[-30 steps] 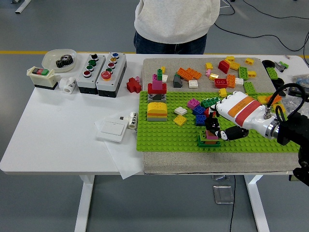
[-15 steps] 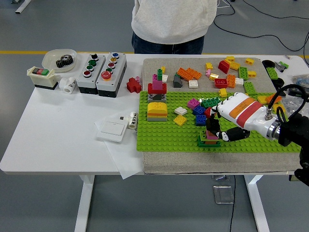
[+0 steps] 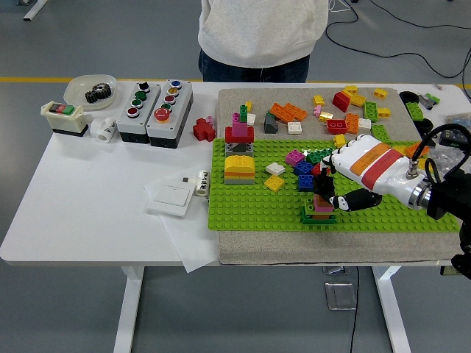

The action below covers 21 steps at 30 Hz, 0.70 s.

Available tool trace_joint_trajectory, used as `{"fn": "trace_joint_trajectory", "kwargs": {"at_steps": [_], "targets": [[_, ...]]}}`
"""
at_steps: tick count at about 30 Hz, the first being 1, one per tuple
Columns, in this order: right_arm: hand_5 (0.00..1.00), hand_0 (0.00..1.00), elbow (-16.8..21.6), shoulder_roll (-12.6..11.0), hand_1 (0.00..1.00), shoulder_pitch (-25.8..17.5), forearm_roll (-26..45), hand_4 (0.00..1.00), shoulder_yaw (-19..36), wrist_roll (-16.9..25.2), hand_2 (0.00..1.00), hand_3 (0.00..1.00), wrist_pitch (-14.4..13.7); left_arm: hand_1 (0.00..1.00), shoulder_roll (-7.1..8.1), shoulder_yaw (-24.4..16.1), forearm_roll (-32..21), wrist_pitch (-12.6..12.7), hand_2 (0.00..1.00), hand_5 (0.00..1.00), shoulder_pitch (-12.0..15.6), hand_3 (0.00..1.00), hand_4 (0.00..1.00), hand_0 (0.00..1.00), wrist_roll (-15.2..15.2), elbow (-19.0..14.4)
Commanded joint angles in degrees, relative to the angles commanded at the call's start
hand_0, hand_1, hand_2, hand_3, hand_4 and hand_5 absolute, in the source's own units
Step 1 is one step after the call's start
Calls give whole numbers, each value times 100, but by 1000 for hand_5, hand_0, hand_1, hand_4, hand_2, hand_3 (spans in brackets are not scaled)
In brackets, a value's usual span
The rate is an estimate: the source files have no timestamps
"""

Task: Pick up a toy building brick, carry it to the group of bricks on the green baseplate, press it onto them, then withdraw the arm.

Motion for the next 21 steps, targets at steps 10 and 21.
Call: {"fn": "trace_joint_trajectory", "kwargs": {"at_steps": [10,21], "targets": [[464,331,-137,10,440,50,-152,708,-89,56,516,521,38,578,-2,-16,23,-8,640,670,12,578,606,489,5,5],[464,329,-156,-5,439,49,-208,708,-130,83,515,522,67,578,3,-31,60,-6,642,671,26,578,606,490,12,0]]}}
